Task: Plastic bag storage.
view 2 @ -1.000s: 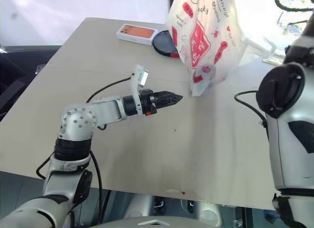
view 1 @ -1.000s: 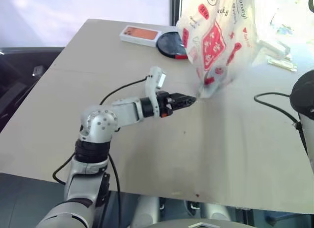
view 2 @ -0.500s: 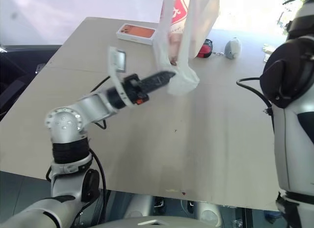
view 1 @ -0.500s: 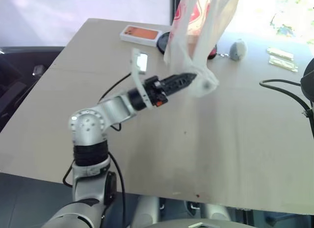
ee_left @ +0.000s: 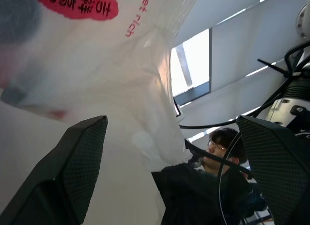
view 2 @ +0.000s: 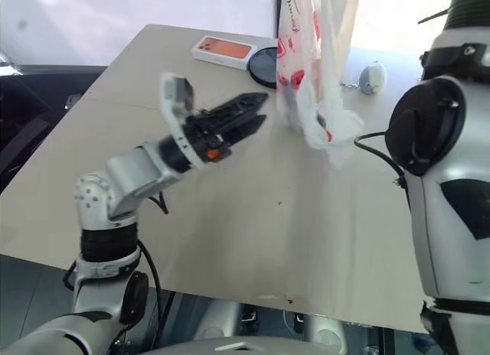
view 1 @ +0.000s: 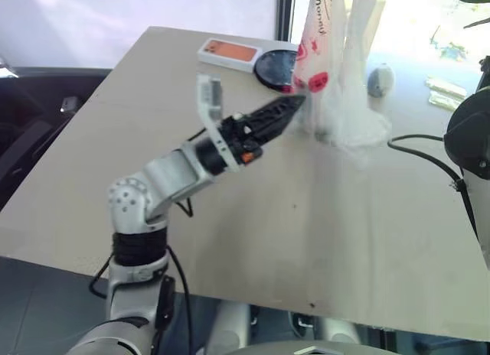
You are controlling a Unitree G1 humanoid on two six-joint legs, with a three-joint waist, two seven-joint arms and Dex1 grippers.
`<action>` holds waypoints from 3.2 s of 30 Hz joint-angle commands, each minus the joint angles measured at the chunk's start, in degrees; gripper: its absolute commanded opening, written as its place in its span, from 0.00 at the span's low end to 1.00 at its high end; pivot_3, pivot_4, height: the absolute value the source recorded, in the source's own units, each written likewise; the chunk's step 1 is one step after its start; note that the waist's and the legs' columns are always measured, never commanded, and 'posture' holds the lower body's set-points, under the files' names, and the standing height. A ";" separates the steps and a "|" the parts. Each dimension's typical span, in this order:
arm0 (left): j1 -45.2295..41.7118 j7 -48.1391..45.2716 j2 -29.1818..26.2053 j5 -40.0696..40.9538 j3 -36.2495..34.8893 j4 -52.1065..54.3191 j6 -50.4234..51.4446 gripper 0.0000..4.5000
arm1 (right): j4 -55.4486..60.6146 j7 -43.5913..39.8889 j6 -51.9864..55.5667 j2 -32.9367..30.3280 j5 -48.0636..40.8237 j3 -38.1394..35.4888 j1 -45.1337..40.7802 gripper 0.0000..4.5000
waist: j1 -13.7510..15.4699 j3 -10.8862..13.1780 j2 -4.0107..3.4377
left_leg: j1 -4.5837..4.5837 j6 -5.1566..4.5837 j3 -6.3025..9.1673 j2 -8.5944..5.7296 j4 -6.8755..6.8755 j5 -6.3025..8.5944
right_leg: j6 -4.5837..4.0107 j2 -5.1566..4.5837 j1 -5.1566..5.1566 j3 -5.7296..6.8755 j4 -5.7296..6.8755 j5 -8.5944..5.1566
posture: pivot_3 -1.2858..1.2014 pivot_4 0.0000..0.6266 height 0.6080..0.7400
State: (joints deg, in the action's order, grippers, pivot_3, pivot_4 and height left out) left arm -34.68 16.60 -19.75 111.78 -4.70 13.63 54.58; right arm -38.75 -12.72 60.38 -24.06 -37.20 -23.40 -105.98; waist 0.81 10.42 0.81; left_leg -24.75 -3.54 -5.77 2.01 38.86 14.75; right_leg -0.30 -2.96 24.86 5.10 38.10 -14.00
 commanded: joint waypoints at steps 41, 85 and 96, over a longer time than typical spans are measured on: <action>-10.35 -7.36 -6.74 -6.06 -5.00 -7.00 3.96 0.01 | 9.85 3.47 -3.42 -3.98 -2.24 -3.46 5.89 0.00 | -0.03 0.00 -0.01 | 0.10 0.00 -0.07 0.02 0.41 0.00 | -0.01 0.04 0.01 -0.15 0.48 -0.01 | 0.52 0.24 1.00; -31.55 -9.10 4.31 -17.36 -17.21 -27.32 0.80 0.01 | 10.88 1.96 -6.50 -7.06 -0.20 -1.31 6.89 0.00 | -0.31 0.01 0.00 | -0.03 0.01 -0.37 0.08 0.41 -0.01 | -0.02 0.10 0.39 -0.47 0.72 -0.02 | 0.52 0.24 1.00; -49.93 -39.16 -11.28 -43.02 -13.96 -45.34 -7.58 0.01 | 12.74 -9.22 -7.13 -14.93 3.98 3.65 17.94 0.00 | -0.01 0.01 0.00 | 0.00 0.00 -0.43 -0.05 0.34 0.00 | 0.00 0.23 0.39 -0.37 0.70 -0.02 | 0.52 0.24 1.00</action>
State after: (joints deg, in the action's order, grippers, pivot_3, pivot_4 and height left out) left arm -82.53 -18.09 -30.18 71.99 -19.67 -31.41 47.82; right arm -31.73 -20.14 51.82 -36.07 -32.30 -19.30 -88.46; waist 0.80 10.43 0.82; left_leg -24.77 -3.54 -6.20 1.98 39.22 14.74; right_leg -0.30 -2.73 25.26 4.72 38.81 -14.01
